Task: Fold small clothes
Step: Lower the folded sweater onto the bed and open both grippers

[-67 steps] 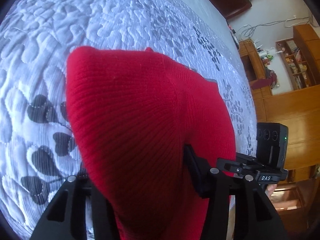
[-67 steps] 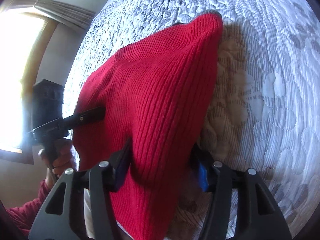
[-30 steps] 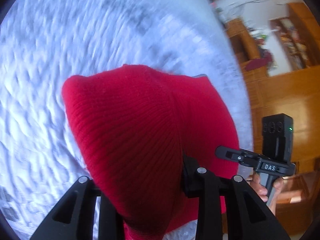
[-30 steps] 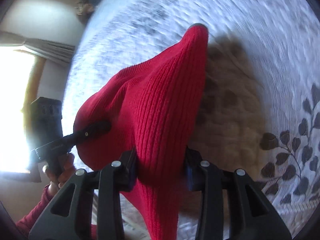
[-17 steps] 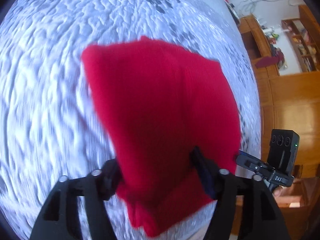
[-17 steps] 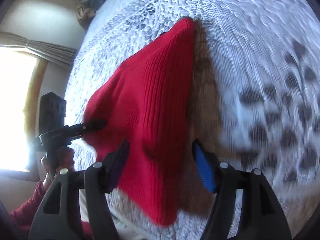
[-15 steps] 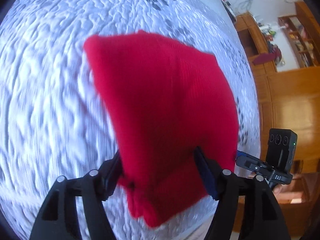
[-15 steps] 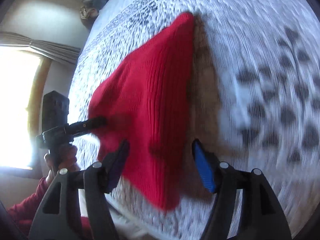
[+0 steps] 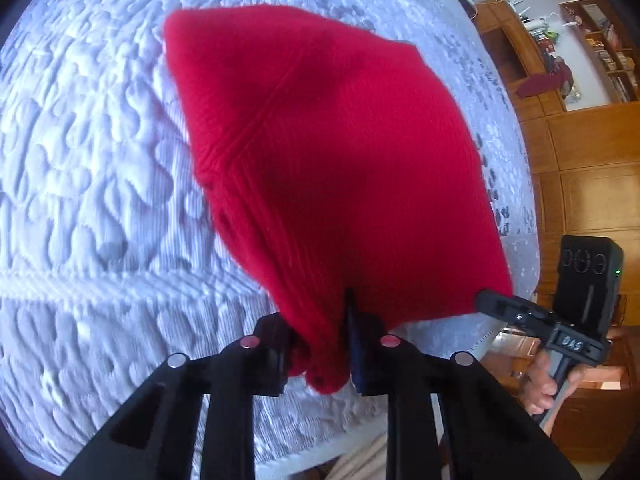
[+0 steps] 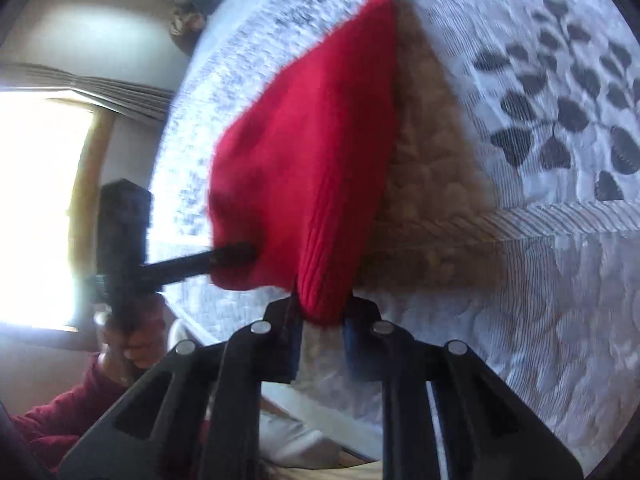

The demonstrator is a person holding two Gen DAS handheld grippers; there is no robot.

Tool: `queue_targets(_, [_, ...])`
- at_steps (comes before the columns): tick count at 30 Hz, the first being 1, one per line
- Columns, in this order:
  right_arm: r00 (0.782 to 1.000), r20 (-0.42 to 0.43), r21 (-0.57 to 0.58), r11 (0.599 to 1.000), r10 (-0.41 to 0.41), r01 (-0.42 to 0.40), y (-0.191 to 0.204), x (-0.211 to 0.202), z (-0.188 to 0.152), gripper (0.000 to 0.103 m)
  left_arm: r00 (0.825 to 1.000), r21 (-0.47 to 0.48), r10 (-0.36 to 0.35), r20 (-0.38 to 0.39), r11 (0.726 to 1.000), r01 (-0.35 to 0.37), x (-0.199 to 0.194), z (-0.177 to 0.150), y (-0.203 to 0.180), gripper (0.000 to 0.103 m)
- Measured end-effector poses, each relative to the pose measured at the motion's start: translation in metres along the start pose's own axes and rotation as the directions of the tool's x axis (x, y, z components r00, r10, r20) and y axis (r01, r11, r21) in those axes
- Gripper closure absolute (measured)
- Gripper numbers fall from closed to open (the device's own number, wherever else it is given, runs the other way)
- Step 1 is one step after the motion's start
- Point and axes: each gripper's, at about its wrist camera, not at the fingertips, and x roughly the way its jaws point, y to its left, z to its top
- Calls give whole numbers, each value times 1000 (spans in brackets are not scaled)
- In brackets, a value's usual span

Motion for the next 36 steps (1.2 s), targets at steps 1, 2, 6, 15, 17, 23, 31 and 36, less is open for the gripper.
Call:
queue_targets(1, [1000,1,-5,1000,-19,19,2,-2,-2,90,1000,4,7,5,1000,-7,-2,-2,-1,80])
queue_targets(2, [1000,-6,-10,1000,-29,29,2,0,-2,90,1000,5,18,9,1000,-18,-2,-5,2,80])
queue_targets(6, [993,-54,1,995,-101,102,-15,22,-9,90,997,-19,68,-24,997,-69,10,-15,22,80])
queue_targets(15, [967,-3,-56,966,-253,253,-16,20,-24,95,987,43,148,70,988,-151,-4,-33,15,58])
queue_targets(17, [963,46,-76,960,-266,268,-7,0,-28,95,977,60,178,121,981,-186,-18,-38,8,52])
queue_targets(23, [966,118,-150,958,-230,246,36,-17,-16,95,961,41,124,246,990,-138,-54,-43,-10,51])
queue_targets(31, [944,66,-134,935,-323,329,32,25,-5,95,948,20,207,242,976,-219,-18,-32,-16,45])
queue_targets(36, [954,20,-24,954,-298,299,-8,49,-9,102,939,62,246,240,962,-268,7,-30,-13,45])
